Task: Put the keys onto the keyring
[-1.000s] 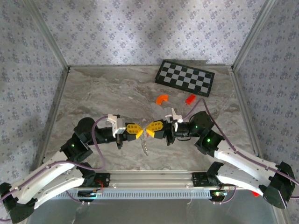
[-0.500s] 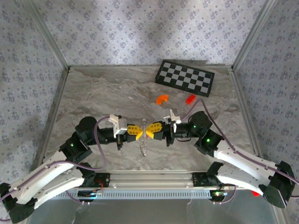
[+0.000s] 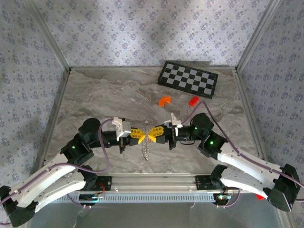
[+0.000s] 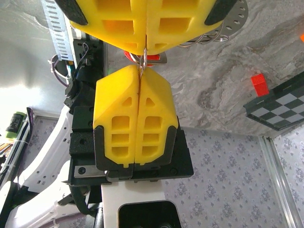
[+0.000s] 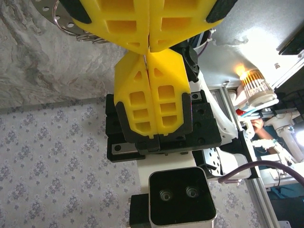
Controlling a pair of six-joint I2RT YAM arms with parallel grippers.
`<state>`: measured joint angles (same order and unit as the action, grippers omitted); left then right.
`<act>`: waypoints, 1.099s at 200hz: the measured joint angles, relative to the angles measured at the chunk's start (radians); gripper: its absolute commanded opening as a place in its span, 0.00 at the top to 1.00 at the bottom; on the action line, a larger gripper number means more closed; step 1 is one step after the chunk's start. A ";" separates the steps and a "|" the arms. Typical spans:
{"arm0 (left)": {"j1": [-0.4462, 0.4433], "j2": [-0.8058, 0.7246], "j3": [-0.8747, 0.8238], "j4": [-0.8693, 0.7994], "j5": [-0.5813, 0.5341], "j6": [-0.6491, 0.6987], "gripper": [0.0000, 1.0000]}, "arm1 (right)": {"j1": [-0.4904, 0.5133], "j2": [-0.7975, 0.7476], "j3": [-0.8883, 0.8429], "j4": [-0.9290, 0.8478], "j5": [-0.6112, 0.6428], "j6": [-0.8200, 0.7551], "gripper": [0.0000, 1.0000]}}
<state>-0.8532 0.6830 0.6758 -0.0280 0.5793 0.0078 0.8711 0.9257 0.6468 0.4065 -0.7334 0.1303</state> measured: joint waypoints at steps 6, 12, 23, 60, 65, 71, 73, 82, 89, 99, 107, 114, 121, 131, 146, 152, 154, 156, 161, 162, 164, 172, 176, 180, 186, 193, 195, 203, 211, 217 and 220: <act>0.000 0.000 0.000 -0.003 0.000 0.000 1.00 | 0.000 0.000 0.001 -0.008 0.000 -0.008 1.00; 0.000 0.001 0.000 -0.006 0.000 0.000 1.00 | 0.000 0.000 0.003 -0.016 0.000 -0.014 1.00; 0.000 0.006 0.000 -0.008 0.000 0.000 1.00 | 0.000 -0.002 0.007 -0.035 0.002 -0.027 1.00; 0.000 0.021 0.017 -0.033 0.000 0.000 1.00 | 0.005 -0.013 0.018 -0.092 0.012 -0.070 1.00; 0.000 0.023 0.018 -0.034 0.000 0.000 1.00 | 0.006 -0.014 0.021 -0.100 0.015 -0.077 1.00; 0.000 0.024 0.019 -0.038 0.000 0.000 1.00 | 0.008 -0.016 0.024 -0.111 0.019 -0.086 1.00; 0.000 0.025 0.021 -0.039 0.000 0.000 1.00 | 0.009 -0.016 0.026 -0.116 0.020 -0.089 1.00; 0.000 0.026 0.024 -0.047 0.000 0.000 1.00 | 0.014 -0.018 0.032 -0.135 0.028 -0.103 1.00; 0.000 0.028 0.030 -0.055 0.000 0.000 1.00 | 0.019 -0.021 0.037 -0.149 0.037 -0.116 1.00; 0.000 0.032 0.037 -0.063 0.000 0.000 1.00 | 0.025 -0.025 0.043 -0.165 0.045 -0.131 1.00; 0.000 0.034 0.044 -0.068 0.000 0.000 1.00 | 0.029 -0.027 0.048 -0.176 0.052 -0.142 1.00; 0.000 0.039 0.050 -0.074 0.000 0.000 1.00 | 0.033 -0.028 0.053 -0.187 0.058 -0.153 1.00; 0.000 0.039 0.053 -0.077 0.000 0.000 1.00 | 0.036 -0.028 0.058 -0.199 0.064 -0.164 1.00; 0.000 0.041 0.055 -0.082 -0.001 0.000 1.00 | 0.042 -0.028 0.063 -0.211 0.071 -0.178 1.00; 0.000 0.046 0.057 -0.090 -0.003 0.000 1.00 | 0.048 -0.029 0.065 -0.224 0.083 -0.196 1.00; 0.000 0.046 0.059 -0.096 -0.003 0.000 1.00 | 0.050 -0.029 0.065 -0.230 0.087 -0.203 1.00; 0.000 0.047 0.060 -0.097 -0.003 0.000 1.00 | 0.051 -0.029 0.065 -0.233 0.089 -0.205 1.00; 0.000 0.048 0.060 -0.099 -0.003 0.000 1.00 | 0.051 -0.029 0.065 -0.235 0.090 -0.208 1.00; 0.000 0.052 0.062 -0.104 -0.003 0.000 1.00 | 0.053 -0.030 0.065 -0.241 0.093 -0.213 1.00; 0.000 0.052 0.062 -0.105 -0.003 0.000 1.00 | 0.053 -0.031 0.065 -0.243 0.094 -0.214 1.00; 0.000 0.053 0.062 -0.107 -0.003 0.000 1.00 | 0.054 -0.031 0.065 -0.246 0.095 -0.218 1.00; 0.000 0.057 0.063 -0.111 -0.003 0.000 1.00 | 0.056 -0.033 0.065 -0.257 0.102 -0.227 1.00; 0.000 0.060 0.063 -0.113 -0.003 0.000 1.00 | 0.058 -0.034 0.065 -0.264 0.106 -0.231 1.00; 0.000 0.062 0.063 -0.115 -0.003 0.000 1.00 | 0.060 -0.035 0.065 -0.269 0.111 -0.237 1.00; 0.000 0.065 0.065 -0.119 -0.003 0.000 1.00 | 0.062 -0.036 0.066 -0.275 0.117 -0.245 1.00; 0.000 0.068 0.067 -0.123 -0.003 0.000 1.00 | 0.065 -0.036 0.066 -0.282 0.122 -0.253 1.00; 0.000 0.069 0.067 -0.125 -0.003 -0.001 1.00 | 0.066 -0.036 0.066 -0.285 0.125 -0.256 1.00; 0.000 0.071 0.068 -0.128 -0.003 -0.001 1.00 | 0.069 -0.036 0.066 -0.292 0.133 -0.267 1.00; 0.000 0.073 0.068 -0.130 -0.003 -0.001 1.00 | 0.072 -0.038 0.066 -0.299 0.144 -0.277 1.00; 0.000 0.073 0.068 -0.130 -0.003 -0.001 1.00 | 0.075 -0.038 0.066 -0.305 0.150 -0.283 1.00; 0.000 0.073 0.068 -0.130 -0.003 -0.001 1.00 | 0.076 -0.038 0.066 -0.306 0.153 -0.286 1.00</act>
<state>-0.8536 0.7559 0.7437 -0.1581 0.5766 0.0067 0.9474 0.8879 0.7132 0.1005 -0.5804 -0.1558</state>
